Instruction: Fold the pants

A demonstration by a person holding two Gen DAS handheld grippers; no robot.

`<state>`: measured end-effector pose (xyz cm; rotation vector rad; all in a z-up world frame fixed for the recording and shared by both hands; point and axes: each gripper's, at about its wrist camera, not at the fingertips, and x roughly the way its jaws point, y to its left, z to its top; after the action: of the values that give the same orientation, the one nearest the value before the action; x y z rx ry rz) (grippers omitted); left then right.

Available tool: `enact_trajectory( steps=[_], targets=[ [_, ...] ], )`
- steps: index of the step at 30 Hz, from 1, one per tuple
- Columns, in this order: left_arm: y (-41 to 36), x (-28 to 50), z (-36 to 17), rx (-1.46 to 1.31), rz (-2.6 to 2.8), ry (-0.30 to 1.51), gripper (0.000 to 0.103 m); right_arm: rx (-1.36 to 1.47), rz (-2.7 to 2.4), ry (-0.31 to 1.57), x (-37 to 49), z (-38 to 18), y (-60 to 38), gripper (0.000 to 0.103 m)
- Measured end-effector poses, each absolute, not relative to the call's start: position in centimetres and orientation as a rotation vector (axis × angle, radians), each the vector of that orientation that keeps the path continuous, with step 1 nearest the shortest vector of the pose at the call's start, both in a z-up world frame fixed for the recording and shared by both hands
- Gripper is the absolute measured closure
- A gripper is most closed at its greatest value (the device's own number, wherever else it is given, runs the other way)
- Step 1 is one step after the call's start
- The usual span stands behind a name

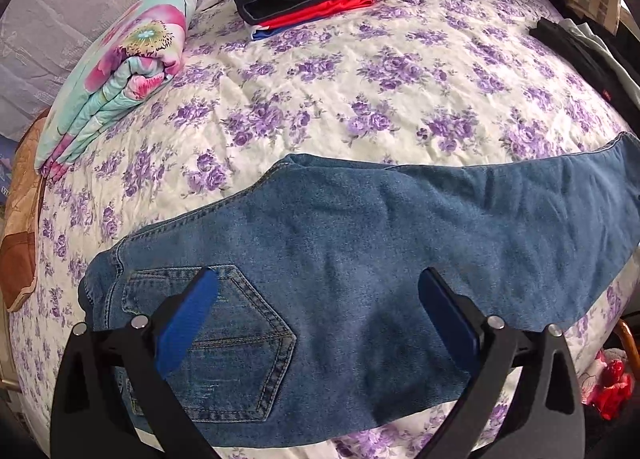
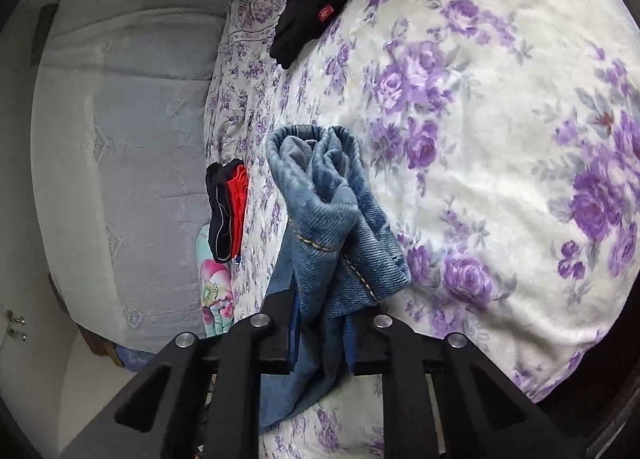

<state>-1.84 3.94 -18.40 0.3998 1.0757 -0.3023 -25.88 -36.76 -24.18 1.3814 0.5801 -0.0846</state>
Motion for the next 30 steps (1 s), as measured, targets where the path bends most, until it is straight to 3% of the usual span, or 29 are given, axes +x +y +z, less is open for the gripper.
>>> enact_trajectory(
  steps=[15,21,26,30],
  targets=[
    [6.6,-2.1,-22.0,0.430,-0.317,1.091,0.006,1.337,-0.163,0.665,-26.3,-25.0,-36.9,0.086],
    [13.9,-3.0,-16.7,0.192,-0.354,0.992,0.005,1.341,-0.158,0.669,-25.8,-24.9,-37.0,0.085],
    [21.0,-0.8,-21.4,0.155,-0.179,1.103,0.004,1.301,-0.178,0.692,-25.4,-24.7,-36.9,0.086],
    [20.3,-1.3,-20.8,0.183,-0.178,1.076,0.006,1.259,-0.202,0.712,-25.1,-23.7,-36.9,0.086]
  ],
)
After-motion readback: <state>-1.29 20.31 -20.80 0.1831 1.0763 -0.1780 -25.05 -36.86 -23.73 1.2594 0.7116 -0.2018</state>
